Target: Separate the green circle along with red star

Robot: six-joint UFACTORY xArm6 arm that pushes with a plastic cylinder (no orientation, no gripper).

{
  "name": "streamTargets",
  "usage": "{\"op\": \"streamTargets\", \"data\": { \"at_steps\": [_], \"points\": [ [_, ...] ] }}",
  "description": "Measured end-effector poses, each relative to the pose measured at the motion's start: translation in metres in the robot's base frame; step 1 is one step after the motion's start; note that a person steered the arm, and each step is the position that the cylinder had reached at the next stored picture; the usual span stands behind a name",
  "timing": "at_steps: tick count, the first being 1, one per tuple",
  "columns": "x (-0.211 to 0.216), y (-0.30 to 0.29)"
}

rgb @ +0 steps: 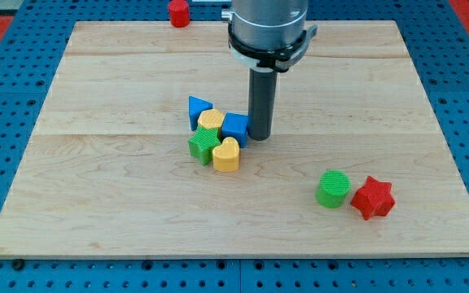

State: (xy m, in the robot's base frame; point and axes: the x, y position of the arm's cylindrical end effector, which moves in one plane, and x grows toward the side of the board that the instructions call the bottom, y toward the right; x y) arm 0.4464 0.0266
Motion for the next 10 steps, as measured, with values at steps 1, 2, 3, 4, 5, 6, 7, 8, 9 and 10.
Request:
{"op": "streamTargets", "data": {
  "at_steps": [1, 2, 3, 4, 5, 6, 7, 8, 9, 10],
  "points": [
    [0.0, 0.012],
    [0.0, 0.09],
    [0.026, 0.155],
    [0.06, 0.219],
    [0.124, 0.21],
    [0.144, 0.171],
    [0.113, 0.13],
    [0.086, 0.11],
    [0.073, 0.083],
    [0.061, 0.068]
  ]
}}
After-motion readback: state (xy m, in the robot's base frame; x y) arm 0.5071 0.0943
